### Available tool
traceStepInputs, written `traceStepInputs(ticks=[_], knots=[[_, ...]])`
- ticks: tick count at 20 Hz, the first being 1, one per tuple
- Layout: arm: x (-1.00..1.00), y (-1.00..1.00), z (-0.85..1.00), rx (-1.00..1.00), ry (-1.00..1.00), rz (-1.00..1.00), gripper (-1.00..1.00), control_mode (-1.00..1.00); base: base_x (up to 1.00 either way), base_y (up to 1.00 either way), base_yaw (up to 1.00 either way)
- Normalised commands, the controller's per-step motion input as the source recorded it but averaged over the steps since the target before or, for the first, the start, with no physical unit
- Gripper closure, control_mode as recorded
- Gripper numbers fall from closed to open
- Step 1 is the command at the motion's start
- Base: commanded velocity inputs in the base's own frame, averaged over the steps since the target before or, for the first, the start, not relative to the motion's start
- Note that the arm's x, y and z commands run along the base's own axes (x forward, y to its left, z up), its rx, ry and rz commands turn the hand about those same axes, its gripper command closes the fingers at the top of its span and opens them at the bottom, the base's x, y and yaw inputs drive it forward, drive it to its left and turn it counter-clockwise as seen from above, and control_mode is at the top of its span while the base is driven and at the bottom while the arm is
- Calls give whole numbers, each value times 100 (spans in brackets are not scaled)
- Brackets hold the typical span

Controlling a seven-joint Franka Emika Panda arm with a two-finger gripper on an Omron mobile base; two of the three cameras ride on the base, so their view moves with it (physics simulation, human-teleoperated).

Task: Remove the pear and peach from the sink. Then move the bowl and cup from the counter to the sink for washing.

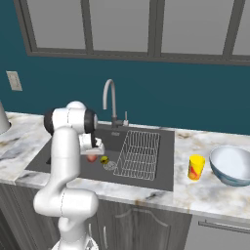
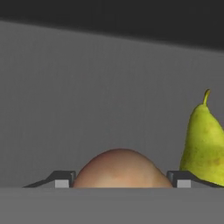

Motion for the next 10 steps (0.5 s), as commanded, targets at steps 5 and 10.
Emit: traceStepInputs(ticks=[5, 10], knots=[[-11, 0, 27, 0, -7, 0, 100, -100, 0, 0, 0], [-14, 0, 32, 0, -8, 0, 100, -100, 0, 0, 0]])
